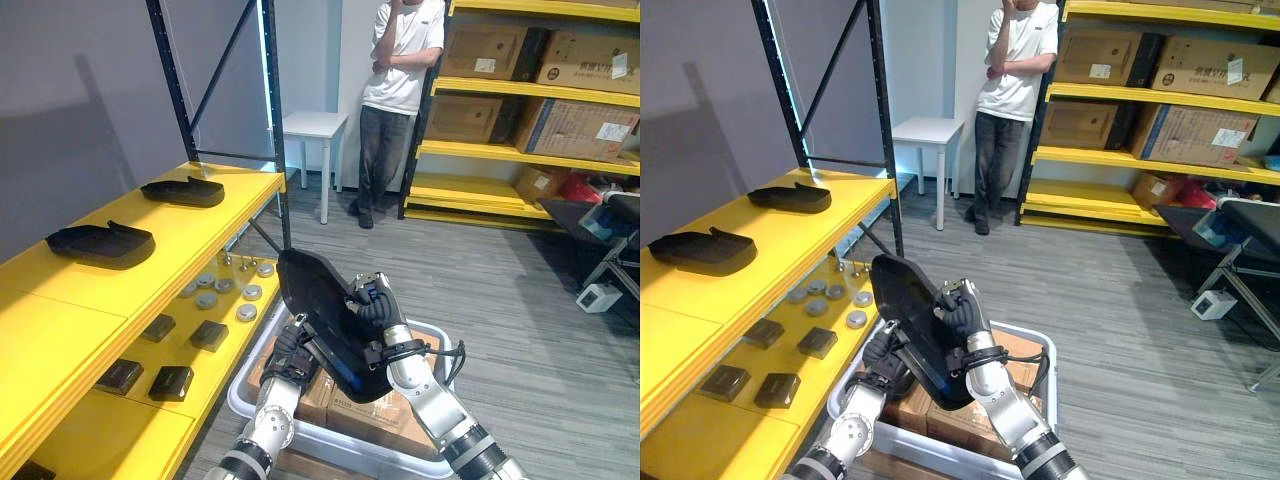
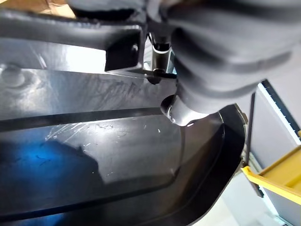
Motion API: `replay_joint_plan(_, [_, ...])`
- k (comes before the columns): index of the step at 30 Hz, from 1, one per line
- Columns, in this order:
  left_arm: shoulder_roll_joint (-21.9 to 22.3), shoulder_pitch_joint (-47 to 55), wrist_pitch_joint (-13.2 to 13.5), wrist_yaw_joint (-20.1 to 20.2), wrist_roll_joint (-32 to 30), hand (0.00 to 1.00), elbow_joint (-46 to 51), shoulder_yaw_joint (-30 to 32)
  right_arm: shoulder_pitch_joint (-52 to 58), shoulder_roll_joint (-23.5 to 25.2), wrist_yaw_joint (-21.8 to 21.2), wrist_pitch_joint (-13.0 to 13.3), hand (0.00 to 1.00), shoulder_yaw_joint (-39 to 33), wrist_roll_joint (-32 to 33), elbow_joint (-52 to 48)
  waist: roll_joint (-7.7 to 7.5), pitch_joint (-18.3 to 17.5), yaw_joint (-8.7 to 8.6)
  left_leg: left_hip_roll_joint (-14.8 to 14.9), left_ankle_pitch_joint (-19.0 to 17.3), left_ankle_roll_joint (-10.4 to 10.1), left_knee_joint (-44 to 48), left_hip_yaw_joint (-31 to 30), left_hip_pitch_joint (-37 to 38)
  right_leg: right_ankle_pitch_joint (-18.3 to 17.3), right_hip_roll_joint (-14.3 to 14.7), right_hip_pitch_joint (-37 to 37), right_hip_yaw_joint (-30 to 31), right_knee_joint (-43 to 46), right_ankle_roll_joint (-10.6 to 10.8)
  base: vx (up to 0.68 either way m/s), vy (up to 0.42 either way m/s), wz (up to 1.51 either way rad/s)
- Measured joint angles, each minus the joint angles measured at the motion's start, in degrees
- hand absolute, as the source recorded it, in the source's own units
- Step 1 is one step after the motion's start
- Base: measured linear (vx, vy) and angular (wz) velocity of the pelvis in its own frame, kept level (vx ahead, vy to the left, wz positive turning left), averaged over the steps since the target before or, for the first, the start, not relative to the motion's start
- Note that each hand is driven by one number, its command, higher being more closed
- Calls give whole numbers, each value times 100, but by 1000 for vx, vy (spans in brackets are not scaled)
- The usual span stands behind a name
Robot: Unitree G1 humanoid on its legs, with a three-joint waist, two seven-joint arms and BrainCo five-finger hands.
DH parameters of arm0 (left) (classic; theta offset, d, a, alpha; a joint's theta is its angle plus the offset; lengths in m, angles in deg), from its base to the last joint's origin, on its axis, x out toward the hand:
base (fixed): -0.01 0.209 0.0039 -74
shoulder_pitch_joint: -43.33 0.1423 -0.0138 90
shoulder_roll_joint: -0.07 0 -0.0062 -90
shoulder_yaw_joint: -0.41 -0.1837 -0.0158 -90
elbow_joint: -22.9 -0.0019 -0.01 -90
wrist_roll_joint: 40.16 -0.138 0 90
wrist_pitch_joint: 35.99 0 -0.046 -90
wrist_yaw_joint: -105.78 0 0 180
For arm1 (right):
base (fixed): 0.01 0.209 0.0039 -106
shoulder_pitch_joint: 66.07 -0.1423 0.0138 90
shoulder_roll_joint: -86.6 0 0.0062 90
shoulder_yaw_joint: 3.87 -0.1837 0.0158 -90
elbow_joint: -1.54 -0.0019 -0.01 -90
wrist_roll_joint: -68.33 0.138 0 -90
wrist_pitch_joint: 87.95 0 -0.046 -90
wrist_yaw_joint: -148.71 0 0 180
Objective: Walk over and take plastic housings, then place them on the shelf
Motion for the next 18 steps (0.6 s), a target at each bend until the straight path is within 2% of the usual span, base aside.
replay_joint_plan(1, [-4,47,50,-7,-142,100,70,9,48,-7,-5,71,0,-11,4,-42,-2,-1,1,-13,1,1,0,-3,-2,-2,-13,0,-5,1,4,3,4,3])
replay_joint_plan(7, [-30,332,142,-203,-583,100,515,209,178,75,-258,328,0,-16,475,-51,-50,-31,-12,-54,49,29,0,-122,-55,-20,-31,11,-122,1,27,6,-6,9])
replay_joint_plan(10, [-35,499,201,-410,-920,100,705,317,202,158,-423,329,0,4,587,-52,-51,-32,42,-62,49,30,0,-135,-57,-24,-34,17,-131,-1,30,5,-3,2])
replay_joint_plan(12, [-20,643,196,-812,-1657,100,938,455,202,196,-477,329,0,50,597,-19,-52,-34,101,-102,55,33,-1,-148,-60,-24,-37,19,-152,3,30,0,-1,4])
replay_joint_plan(13, [-21,706,196,-900,-1836,100,1054,504,203,208,-477,329,0,57,597,-17,-52,-34,101,-109,56,35,-1,-157,-61,-26,-42,21,-159,4,31,-3,4,6])
replay_joint_plan(18, [-24,1078,189,-1579,-3718,100,1853,921,200,288,-441,269,0,46,625,84,-44,-38,99,-165,57,34,-5,-291,-74,-83,-82,14,-307,88,61,-18,0,14])
